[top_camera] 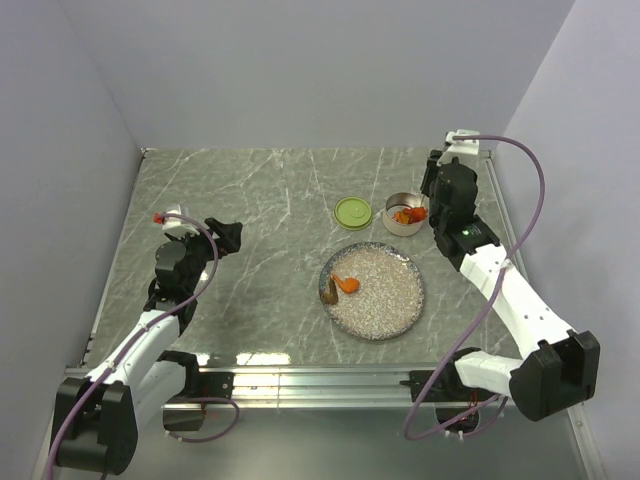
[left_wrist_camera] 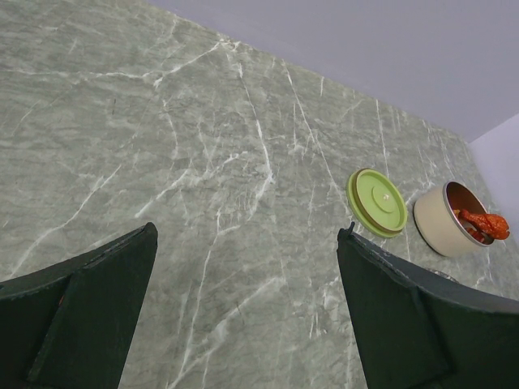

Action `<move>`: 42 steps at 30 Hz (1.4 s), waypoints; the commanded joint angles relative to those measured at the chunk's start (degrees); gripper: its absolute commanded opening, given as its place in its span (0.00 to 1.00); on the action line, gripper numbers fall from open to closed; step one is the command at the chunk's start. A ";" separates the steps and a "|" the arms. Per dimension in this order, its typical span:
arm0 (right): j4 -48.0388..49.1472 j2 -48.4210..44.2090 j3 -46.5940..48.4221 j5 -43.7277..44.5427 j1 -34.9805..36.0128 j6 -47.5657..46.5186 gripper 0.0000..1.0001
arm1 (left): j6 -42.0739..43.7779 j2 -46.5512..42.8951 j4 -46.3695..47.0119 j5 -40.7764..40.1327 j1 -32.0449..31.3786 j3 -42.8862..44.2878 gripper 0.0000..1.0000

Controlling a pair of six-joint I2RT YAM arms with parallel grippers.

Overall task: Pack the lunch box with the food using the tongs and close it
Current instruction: Place the food into the lunch box

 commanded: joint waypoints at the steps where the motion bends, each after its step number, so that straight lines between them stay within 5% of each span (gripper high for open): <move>1: 3.03 -1.61 0.85 0.58 -2.24 -0.56 0.38 | 0.66 -0.37 2.84 1.02 -0.25 1.34 0.99; 26: 3.83 8.32 3.84 -0.74 -5.50 0.41 0.37 | 0.75 -0.55 3.19 1.02 -0.25 1.08 0.99; 42: 7.26 6.83 2.78 -6.28 -4.09 -0.73 0.37 | 0.66 -0.37 3.37 1.02 -0.25 0.90 1.00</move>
